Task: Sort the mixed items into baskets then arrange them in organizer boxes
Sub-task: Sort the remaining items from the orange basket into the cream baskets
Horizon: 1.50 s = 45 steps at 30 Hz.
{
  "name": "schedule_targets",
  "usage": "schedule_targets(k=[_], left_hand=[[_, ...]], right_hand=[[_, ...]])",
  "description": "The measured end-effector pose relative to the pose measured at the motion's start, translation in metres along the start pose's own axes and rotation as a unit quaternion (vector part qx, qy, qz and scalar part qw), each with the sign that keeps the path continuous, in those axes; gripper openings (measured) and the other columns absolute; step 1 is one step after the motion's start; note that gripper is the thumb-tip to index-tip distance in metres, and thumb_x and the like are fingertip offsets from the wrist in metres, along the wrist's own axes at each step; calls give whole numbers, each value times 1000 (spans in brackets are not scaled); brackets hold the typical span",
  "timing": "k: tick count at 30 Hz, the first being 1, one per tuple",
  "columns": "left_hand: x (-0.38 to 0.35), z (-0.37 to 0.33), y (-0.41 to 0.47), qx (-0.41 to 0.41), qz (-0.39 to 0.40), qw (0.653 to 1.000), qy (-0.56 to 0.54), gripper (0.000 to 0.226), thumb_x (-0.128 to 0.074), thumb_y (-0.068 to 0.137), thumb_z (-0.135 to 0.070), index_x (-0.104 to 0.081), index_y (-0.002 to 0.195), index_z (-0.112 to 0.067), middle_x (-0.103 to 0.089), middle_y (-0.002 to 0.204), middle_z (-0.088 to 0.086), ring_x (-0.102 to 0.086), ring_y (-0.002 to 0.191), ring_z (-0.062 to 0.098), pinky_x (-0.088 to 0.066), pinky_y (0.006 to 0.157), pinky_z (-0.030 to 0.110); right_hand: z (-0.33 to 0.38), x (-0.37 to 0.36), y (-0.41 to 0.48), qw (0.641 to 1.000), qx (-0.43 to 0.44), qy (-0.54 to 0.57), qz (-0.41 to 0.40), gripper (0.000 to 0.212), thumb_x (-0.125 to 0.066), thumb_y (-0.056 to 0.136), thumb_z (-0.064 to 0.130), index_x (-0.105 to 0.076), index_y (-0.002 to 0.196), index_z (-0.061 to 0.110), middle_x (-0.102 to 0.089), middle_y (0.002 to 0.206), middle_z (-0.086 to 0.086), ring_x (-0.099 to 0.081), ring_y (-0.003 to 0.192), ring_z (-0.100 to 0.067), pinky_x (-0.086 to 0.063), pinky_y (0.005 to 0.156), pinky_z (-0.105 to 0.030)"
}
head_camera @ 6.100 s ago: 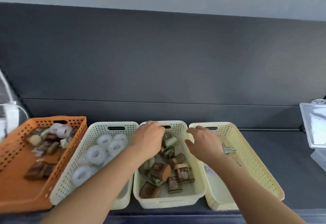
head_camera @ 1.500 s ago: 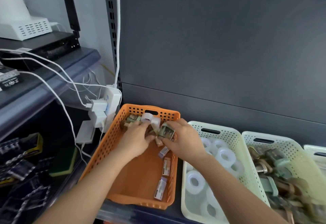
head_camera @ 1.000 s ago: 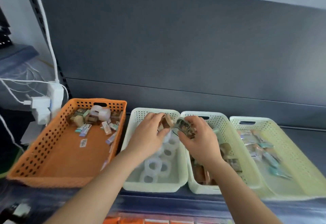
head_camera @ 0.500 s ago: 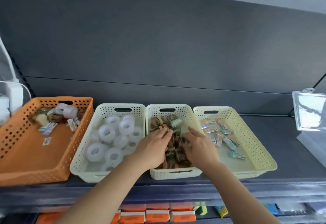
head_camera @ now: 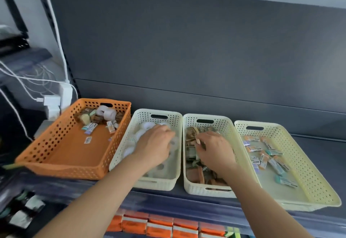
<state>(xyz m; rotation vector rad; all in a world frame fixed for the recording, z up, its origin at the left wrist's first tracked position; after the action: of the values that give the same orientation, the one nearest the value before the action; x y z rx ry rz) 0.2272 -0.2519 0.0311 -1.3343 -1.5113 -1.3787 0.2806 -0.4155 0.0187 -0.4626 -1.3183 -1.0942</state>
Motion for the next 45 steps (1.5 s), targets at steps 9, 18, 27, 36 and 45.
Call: schedule_targets(k=[9,18,27,36,45], left_hand=[[46,120,-29,107,0,992,68,22,-50,90,-17,-64,107,-18,-56,101,-3,-54,95,19,-48,68,34],[24,243,-58,253,154,950,96,19,-53,94,-15,-63,110,-12,-58,109,5,-56,99,21,-53,84,37],[-15,298,-50,278,197,939,41,50,-47,94,-11,-35,143,-16,-48,131,9,-47,119,27,-45,95,40],[-13,311,-37,256,178,944,106,39,-50,92,-13,-48,131,-20,-48,121,11,-49,111,29,-46,84,38],[-18,304,-48,231,199,948,92,47,-56,87,-9,-49,132,-19,-50,127,6,-50,112,26,-48,80,38]], right_hand=[[118,-32,56,992,108,56,42,30,-58,89,31,-65,117,23,-63,117,5,-52,115,-18,-43,90,-28],[227,-92,112,973,189,-39,127,28,-50,90,35,-67,105,17,-65,104,-5,-54,104,-23,-47,87,-35],[257,-156,152,941,146,-189,240,24,-59,86,25,-60,109,19,-64,106,-5,-57,103,-26,-38,72,-32],[260,-184,170,944,67,-165,278,52,-64,81,9,-41,128,13,-64,106,-9,-62,99,-30,-48,67,-37],[261,-192,168,961,36,-101,255,44,-43,90,2,-35,131,15,-55,118,-17,-56,110,-36,-48,79,-41]])
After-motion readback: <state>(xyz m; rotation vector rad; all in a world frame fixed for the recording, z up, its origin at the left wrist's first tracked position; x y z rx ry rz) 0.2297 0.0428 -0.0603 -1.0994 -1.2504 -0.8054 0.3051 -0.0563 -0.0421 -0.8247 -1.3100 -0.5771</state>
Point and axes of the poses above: each hand's wrist, its own y-axis towards the middle knuckle, its own x-axis out of the back of the hand, z = x × y, the point moved 5 cm from there along y, towards the middle knuckle
